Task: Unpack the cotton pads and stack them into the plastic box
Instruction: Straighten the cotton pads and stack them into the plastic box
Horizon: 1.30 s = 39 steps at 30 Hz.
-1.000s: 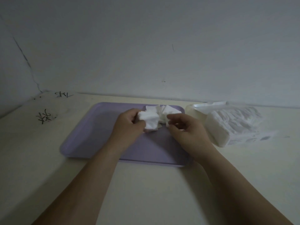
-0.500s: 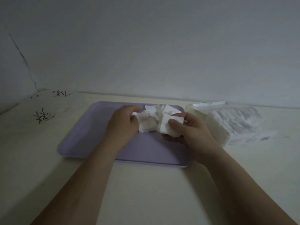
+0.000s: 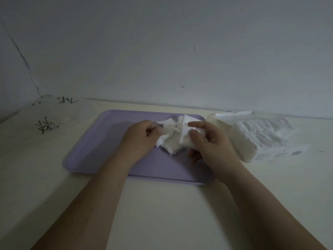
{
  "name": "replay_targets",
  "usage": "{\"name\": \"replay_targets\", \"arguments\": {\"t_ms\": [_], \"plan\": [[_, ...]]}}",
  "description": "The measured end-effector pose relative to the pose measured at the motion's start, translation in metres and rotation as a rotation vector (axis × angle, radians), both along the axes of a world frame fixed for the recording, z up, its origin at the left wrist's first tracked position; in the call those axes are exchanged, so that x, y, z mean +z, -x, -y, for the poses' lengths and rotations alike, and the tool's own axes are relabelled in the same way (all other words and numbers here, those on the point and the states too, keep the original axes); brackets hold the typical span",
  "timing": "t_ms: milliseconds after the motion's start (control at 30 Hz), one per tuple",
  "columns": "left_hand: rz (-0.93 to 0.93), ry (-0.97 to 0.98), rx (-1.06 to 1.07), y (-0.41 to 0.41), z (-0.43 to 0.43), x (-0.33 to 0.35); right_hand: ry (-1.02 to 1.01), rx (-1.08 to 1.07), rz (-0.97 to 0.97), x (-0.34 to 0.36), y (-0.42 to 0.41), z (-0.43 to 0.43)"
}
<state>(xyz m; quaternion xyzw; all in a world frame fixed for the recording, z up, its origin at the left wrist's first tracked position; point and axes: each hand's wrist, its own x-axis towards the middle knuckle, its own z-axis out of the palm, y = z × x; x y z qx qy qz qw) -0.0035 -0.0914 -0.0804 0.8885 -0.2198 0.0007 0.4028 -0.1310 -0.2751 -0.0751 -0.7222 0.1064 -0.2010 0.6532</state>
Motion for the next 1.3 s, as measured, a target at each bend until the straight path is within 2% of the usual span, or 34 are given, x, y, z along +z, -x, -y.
{"name": "replay_targets", "arguments": {"t_ms": [133,367,433,567,667,700,767,900,1133,1300], "plan": [[-0.049,-0.083,-0.060,0.003,0.000,0.000,0.030,-0.051,-0.007,0.002,0.002,-0.002],[-0.128,-0.033,-0.086,0.012,0.004,0.004,-0.021,-0.062,-0.011,0.002,0.004,0.000],[-0.142,0.059,-0.072,0.017,0.003,0.007,-0.024,-0.065,-0.013,0.002,0.004,0.000],[-0.157,0.440,-0.074,0.016,-0.003,0.017,-0.042,-0.111,-0.031,0.001,0.003,0.001],[-0.403,0.670,-0.267,0.022,-0.001,0.023,-0.161,-0.101,-0.026,0.001,0.003,0.003],[-0.460,0.685,-0.335,0.026,0.002,0.024,-0.205,-0.081,-0.019,0.003,0.004,0.003],[-0.462,0.645,-0.401,0.035,0.009,0.022,-0.243,-0.008,-0.002,0.006,0.006,0.003],[-0.410,0.616,-0.332,0.039,0.017,0.015,-0.215,0.133,0.017,0.008,0.011,0.003],[-0.338,0.645,-0.281,0.042,0.017,0.015,-0.192,0.187,0.010,0.007,0.010,0.000],[-0.316,0.672,-0.224,0.043,0.018,0.012,-0.340,0.174,0.003,0.011,0.009,-0.002]]}}
